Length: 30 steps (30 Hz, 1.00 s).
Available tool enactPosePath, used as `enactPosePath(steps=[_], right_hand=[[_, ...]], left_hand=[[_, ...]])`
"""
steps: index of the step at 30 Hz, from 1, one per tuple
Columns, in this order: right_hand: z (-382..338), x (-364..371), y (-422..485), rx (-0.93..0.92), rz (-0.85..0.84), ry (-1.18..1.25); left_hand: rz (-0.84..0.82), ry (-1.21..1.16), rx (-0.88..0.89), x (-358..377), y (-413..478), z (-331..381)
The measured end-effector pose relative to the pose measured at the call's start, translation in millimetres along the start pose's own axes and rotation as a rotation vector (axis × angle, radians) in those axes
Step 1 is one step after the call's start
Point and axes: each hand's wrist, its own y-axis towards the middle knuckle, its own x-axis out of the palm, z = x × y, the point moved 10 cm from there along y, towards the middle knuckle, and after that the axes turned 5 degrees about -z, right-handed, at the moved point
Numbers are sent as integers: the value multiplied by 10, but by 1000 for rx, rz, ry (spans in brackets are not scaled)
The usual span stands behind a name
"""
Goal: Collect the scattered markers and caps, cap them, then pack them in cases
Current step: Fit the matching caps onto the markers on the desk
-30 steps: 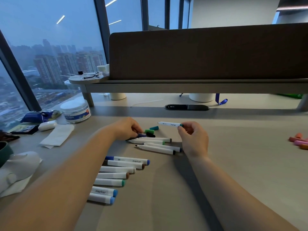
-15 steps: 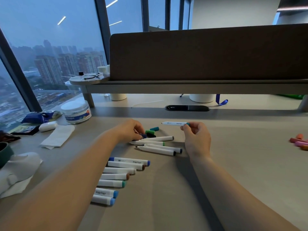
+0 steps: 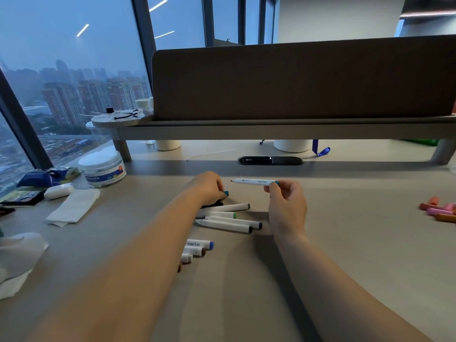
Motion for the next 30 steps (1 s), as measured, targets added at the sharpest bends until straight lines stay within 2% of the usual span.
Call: enactPosePath(steps=[3, 6, 9, 13, 18, 30], right_hand=[[-44, 18, -15, -40, -16, -52], [-95, 46, -45, -70, -46, -48], [-139, 80, -92, -57, -82, 94], [-85, 283, -217, 58, -217, 300], [-134, 440, -362, 57, -330, 413], [-211, 393, -399, -21, -330, 340]], left_hand=[[127, -63, 43, -161, -94, 46], [279, -240, 101, -380, -379, 20], [331, -420, 145, -502, -834, -141], [381, -570, 152, -613, -1461, -357], [382, -773, 118, -604, -1642, -573], [292, -808, 189, -526, -1566, -521]])
